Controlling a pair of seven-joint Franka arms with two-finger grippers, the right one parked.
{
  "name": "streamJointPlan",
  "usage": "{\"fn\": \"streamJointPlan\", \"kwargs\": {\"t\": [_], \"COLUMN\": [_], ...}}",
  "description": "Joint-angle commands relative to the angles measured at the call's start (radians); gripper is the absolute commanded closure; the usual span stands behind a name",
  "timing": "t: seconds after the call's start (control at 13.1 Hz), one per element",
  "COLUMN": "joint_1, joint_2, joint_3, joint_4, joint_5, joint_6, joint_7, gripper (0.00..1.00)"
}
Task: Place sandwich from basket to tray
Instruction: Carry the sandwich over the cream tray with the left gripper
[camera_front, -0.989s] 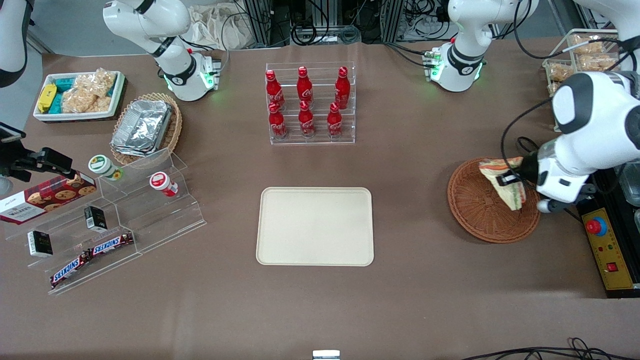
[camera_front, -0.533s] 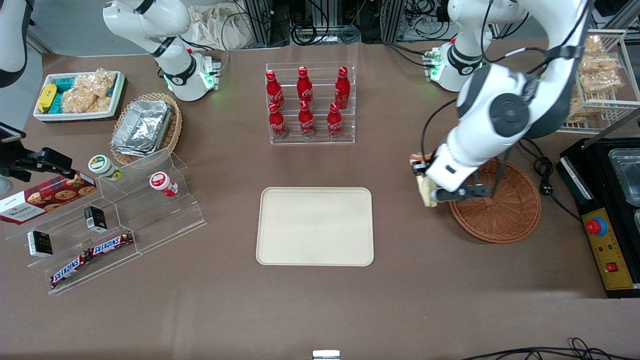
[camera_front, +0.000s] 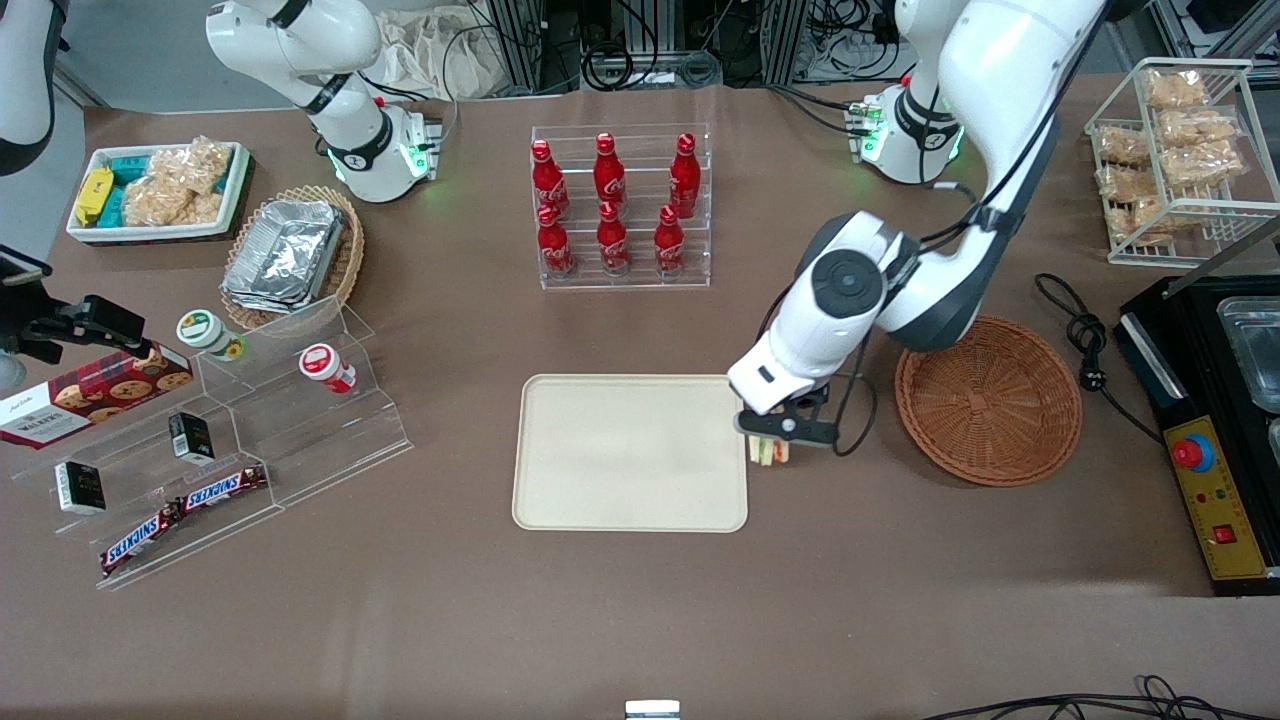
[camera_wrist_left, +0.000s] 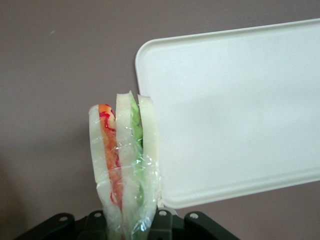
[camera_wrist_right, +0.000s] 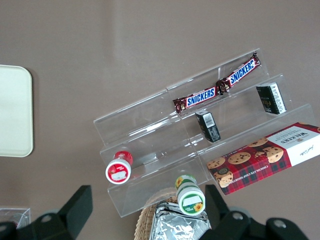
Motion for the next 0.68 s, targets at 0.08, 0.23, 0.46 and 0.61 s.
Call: {"fn": "streamJointPlan", "kwargs": {"t": [0.08, 0.23, 0.46, 0.61], "joint_1": [-0.05, -0.082, -0.084, -0.085], "joint_2": [0.183, 0.2, 0.256, 0.286], "joint_3": [0.003, 0.011, 0.011, 0.011], "joint_4": [0.182, 0.176, 0.182, 0.182], "joint_5": [0.059, 0.065, 0.149, 0.164], "joint_6": [0.023, 0.082, 0.088, 0.096], "joint_7": [-0.117, -0.117, -0.117, -0.121], "gripper": [1.0, 1.0, 0.64, 0.08]}}
